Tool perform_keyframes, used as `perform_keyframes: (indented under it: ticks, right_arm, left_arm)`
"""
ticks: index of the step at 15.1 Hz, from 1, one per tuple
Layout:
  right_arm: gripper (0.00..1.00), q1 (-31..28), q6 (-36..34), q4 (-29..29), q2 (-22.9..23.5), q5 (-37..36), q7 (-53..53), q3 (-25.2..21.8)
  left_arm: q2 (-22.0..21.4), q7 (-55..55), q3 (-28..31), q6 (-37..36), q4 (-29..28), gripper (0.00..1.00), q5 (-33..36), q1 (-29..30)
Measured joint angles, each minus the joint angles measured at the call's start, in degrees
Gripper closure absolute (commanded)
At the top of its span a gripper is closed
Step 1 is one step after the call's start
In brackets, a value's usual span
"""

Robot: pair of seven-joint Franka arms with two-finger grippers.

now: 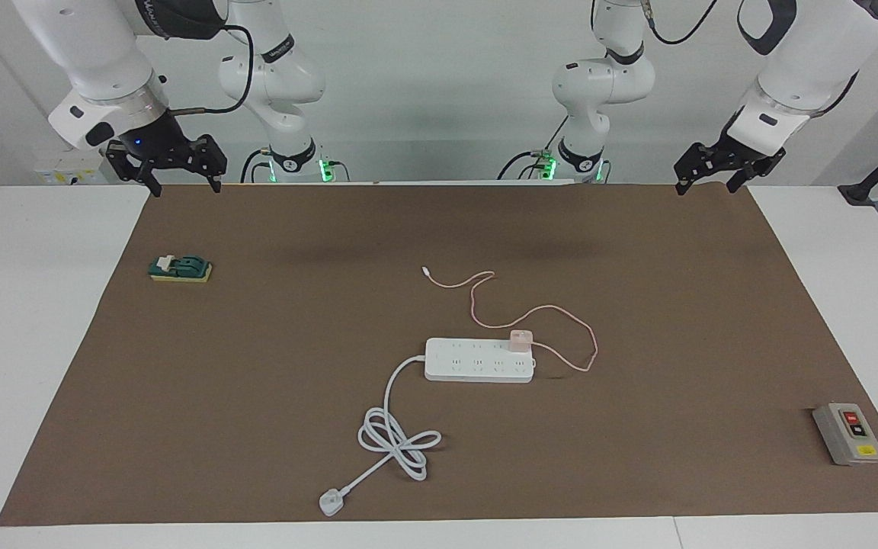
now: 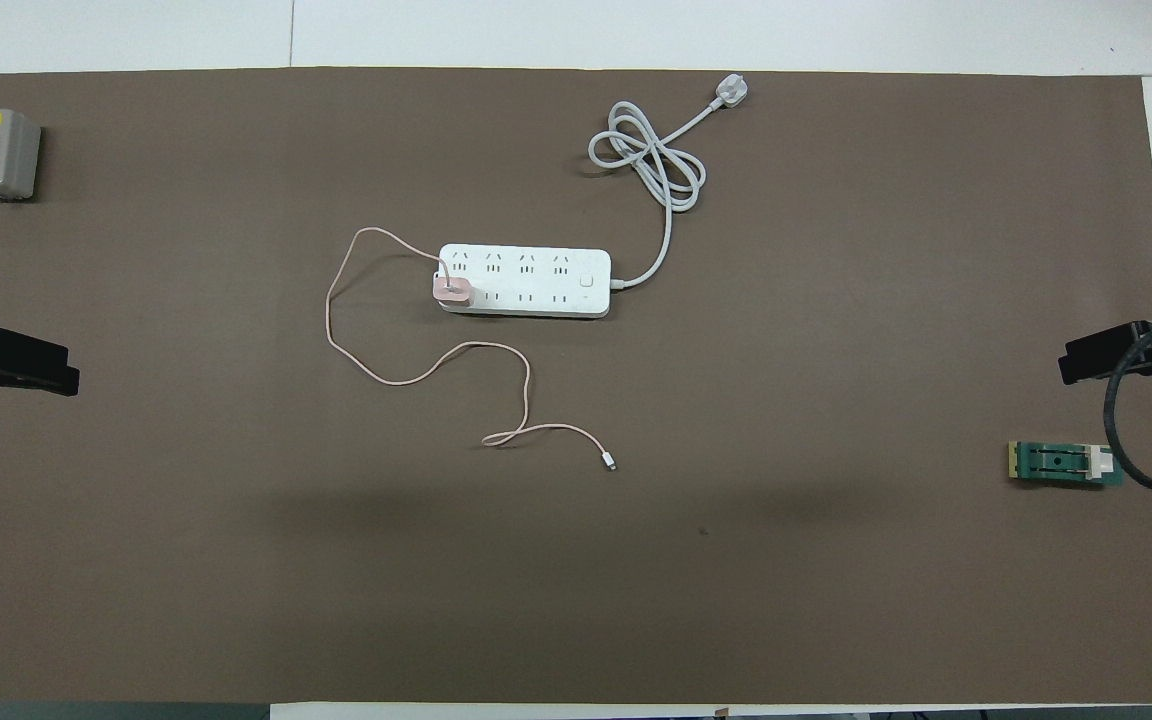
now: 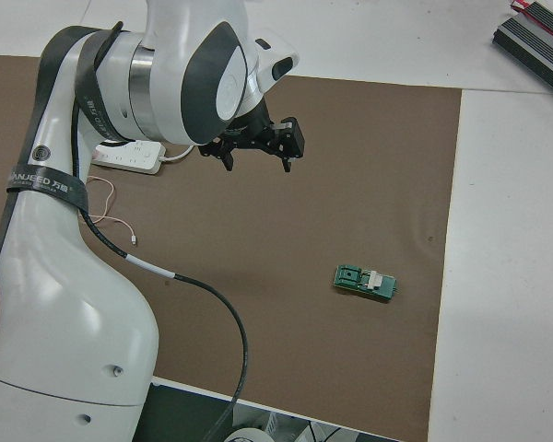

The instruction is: Unplug charger and place it aside

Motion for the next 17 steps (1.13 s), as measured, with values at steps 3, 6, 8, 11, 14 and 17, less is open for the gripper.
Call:
perform_keyframes:
  ticks: [3,6,8,11,14,17]
  right_arm:
    - [0.00,0.0,0.0,0.0,0.0,0.0,0.0,0.0]
    - [0.00,0.0,0.0,0.0,0.0,0.0,0.0,0.0]
    - [0.00,0.0,0.0,0.0,0.0,0.0,0.0,0.0]
    - [0.00,-0.7,0.0,0.0,0.0,0.0,0.0,-0.1]
    - [0.00,-1.3,0.0,-0.2,0.0,0.1,0.9,-0.1]
    - [0.00,-1.2,0.0,-1.1,0.0,3.2,10.0,0.1]
  left_arm:
    - [0.0,0.0,0.0,0.0,0.0,0.00,0.0,0.0]
    - [0.0,0.0,0.0,0.0,0.0,0.00,0.0,0.0]
    - [0.0,0.0,0.0,0.0,0.0,0.00,0.0,0.0]
    - [0.0,0.0,0.0,0.0,0.0,0.00,0.0,0.0]
    - [0.0,0.0,0.0,0.0,0.0,0.00,0.0,0.0]
    - [0.0,0.0,0.0,0.0,0.0,0.00,0.0,0.0]
